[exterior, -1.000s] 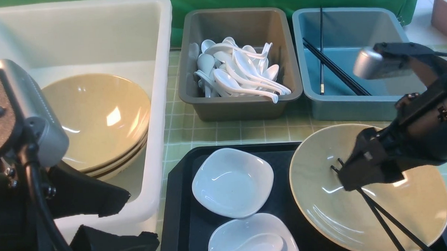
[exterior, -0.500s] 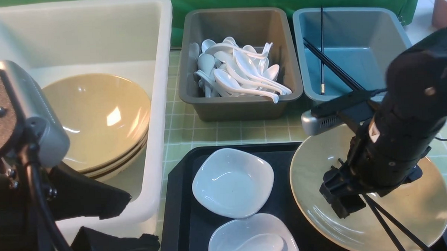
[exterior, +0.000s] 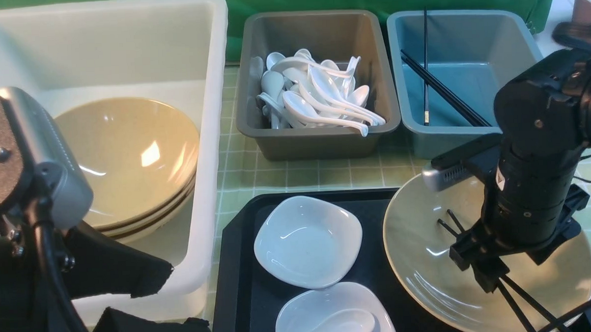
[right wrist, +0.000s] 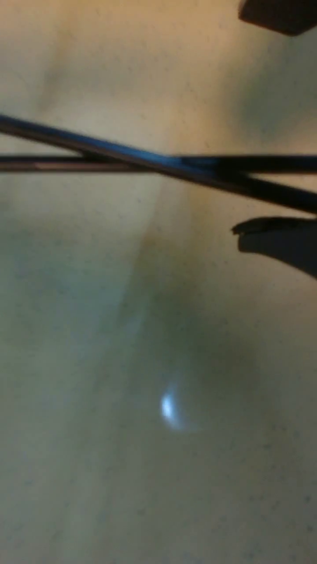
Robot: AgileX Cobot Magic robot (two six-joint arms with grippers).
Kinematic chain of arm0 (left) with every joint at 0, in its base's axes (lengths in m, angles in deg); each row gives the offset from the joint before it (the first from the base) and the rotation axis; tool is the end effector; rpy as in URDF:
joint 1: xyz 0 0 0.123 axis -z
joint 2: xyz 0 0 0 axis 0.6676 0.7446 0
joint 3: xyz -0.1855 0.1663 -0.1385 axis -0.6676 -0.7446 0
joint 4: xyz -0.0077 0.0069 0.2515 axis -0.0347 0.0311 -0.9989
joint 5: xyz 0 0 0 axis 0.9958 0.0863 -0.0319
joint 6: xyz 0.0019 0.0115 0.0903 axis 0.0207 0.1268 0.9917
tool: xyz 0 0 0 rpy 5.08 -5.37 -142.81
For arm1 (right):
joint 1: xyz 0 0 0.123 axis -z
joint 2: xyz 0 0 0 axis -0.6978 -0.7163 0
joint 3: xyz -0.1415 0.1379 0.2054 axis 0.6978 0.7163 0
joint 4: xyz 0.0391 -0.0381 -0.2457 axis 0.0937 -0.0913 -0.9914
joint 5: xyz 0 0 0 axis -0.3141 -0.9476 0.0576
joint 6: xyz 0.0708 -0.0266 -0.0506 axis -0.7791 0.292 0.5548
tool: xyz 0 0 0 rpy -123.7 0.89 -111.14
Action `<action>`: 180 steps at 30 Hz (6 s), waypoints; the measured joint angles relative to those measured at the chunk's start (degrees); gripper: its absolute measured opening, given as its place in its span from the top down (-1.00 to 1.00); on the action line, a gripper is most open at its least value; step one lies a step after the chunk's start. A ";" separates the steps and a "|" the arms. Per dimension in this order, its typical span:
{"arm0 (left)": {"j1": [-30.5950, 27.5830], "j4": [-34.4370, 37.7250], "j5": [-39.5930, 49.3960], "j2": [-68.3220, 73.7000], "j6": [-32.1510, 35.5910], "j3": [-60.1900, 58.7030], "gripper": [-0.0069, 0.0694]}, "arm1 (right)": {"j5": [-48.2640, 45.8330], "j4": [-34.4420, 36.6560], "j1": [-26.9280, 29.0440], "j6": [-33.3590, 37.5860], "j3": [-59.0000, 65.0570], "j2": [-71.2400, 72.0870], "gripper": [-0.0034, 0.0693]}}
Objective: On green table put chopsticks spoon bowls plates into blue grey white boxes.
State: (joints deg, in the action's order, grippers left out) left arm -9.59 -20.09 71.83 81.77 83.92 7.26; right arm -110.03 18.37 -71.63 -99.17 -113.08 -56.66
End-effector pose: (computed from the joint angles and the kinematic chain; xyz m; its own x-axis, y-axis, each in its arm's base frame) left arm 0.0879 -0.0931 0.3635 -0.4220 0.5576 -0.7148 0.8385 0.5398 -0.0739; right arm 0.2744 0.1301 0.2203 -0.9529 -0.2918 -0.0831 -0.2829 0.9535 -0.1037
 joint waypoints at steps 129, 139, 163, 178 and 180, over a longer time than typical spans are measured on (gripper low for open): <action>0.00 -5.99 9.50 -4.66 5.59 5.73 -0.37 | 14.47 37.71 -17.72 81.52 -5.77 -1.18 -0.29; 0.00 -7.97 9.99 -10.76 1.91 5.73 -0.37 | 28.26 38.19 -24.00 85.08 -5.73 -8.90 -0.29; 0.00 -7.92 10.12 -10.85 0.08 5.73 -0.37 | 27.01 38.58 -24.54 79.66 -10.94 -13.41 0.56; 0.00 -11.02 -6.14 -10.85 -5.97 5.73 -0.37 | 21.77 38.06 -8.42 63.10 -30.88 -13.71 0.56; 0.00 -11.88 -8.58 -10.80 -6.23 5.73 -0.37 | 26.93 38.50 -5.54 59.09 -31.91 -13.71 0.56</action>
State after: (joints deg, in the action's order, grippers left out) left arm -9.59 -31.96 63.25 70.97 77.68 12.99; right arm -83.10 56.87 -77.17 -40.08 -144.99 -70.37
